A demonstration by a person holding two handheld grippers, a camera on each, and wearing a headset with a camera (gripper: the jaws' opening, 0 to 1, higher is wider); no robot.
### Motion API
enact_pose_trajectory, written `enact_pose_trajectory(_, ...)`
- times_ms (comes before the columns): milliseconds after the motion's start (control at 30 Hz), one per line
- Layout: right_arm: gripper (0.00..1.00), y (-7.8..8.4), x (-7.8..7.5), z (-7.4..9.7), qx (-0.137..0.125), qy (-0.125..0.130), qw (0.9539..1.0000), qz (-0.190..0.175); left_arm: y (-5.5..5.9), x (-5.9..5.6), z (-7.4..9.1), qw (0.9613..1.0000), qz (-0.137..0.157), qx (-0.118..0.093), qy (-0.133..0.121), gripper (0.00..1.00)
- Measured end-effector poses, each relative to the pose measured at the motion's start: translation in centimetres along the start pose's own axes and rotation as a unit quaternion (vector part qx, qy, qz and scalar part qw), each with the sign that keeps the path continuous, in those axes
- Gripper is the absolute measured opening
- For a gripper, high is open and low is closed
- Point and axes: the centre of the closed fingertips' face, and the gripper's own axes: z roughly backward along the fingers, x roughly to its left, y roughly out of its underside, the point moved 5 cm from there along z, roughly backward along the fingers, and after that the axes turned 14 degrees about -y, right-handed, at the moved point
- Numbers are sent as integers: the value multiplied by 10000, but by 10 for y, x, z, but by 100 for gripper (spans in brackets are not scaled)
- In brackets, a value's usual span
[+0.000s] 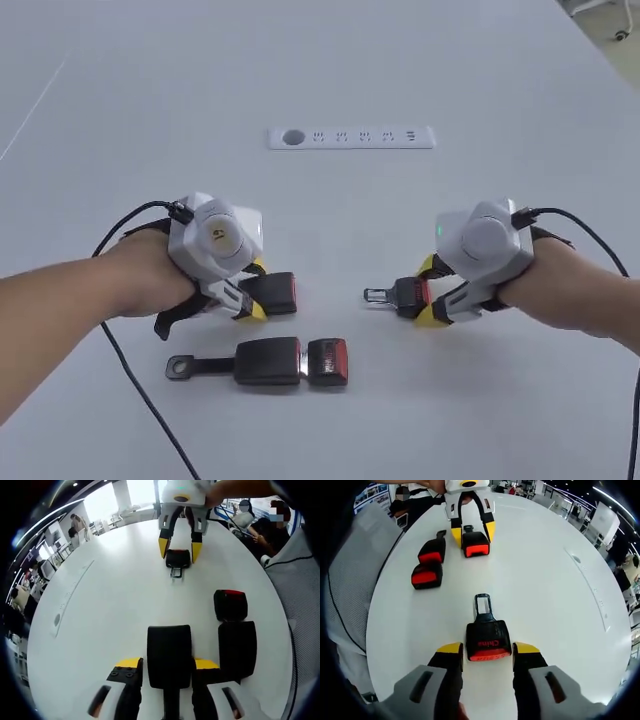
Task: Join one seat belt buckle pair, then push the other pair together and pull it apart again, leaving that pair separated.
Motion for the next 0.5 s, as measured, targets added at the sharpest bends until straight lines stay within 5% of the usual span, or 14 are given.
enact_pose_trajectory(200, 40, -9, 2, 8, -248, 185, 9995, -80, 2, 2, 5, 9996, 146, -71, -241, 48)
enact_pose_trajectory(333, 42, -17, 7, 15, -467, 337, 9982, -151, -3, 7, 21, 9958, 750, -318, -415, 53)
enact_pose_trajectory(500, 51, -22, 15, 23, -797, 722, 9936, -353, -6, 7, 39, 9923, 948, -517, -599, 58)
